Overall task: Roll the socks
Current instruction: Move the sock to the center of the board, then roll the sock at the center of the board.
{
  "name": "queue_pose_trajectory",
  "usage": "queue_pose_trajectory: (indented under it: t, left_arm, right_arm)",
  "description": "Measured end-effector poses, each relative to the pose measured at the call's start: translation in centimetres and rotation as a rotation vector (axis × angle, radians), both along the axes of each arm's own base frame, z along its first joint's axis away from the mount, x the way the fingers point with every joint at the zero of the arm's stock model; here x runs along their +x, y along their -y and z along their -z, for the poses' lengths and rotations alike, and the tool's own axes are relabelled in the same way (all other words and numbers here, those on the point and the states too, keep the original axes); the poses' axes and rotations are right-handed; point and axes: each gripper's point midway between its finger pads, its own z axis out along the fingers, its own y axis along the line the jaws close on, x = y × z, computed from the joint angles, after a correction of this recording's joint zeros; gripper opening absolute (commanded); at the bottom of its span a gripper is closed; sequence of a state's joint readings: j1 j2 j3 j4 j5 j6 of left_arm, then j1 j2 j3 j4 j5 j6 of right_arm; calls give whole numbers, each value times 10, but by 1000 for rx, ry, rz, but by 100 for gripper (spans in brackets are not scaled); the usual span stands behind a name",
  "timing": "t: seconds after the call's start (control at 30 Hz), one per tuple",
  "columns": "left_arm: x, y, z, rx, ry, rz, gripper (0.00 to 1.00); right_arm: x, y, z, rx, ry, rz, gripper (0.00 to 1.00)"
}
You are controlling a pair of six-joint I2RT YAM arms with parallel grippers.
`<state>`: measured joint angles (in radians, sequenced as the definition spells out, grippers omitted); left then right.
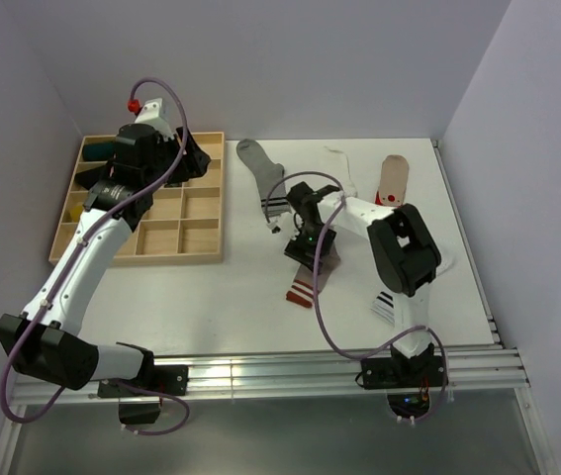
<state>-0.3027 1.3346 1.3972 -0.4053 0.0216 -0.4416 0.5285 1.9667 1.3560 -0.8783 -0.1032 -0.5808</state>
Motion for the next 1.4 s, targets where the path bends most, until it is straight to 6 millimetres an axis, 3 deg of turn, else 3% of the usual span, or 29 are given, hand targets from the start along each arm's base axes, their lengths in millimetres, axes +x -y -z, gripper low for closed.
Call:
queue_pose_trajectory:
  t: [0.1,0.37,0.7,0.83,0.93,1.03,1.13,1.4]
  left_arm:
    - [-4,-2,2,7,-13,-1,65]
    - [-7,-3,-6,12,-8,-2,66]
    - [-7,-5,-5,17,-12,-7,66]
    - [-7,-5,-6,18,-13,-7,66]
    - [-8,-5,-13,16,-5,-7,67]
    - [-7,-5,-28,6,25,-7,67]
    - [-7,-5,-41,-3,53,-7,68]
    - [-4,-4,-54,-7,69,-8,68]
  right_arm:
    - [11,-18,0,8,-4,-22,76]
    - [45,-31,0,-2,28,-13,75]
    - [54,-36,-3,28,60,19,77]
    - [56,-38,-14,63,111,43,77]
    - [55,-40,-38,105,172,55,77]
    - [49,-43,-65,152,248,54,77]
    - [30,-53,-77,178,291,18,74]
    - [-39,-81,-41,142,208,-113,70]
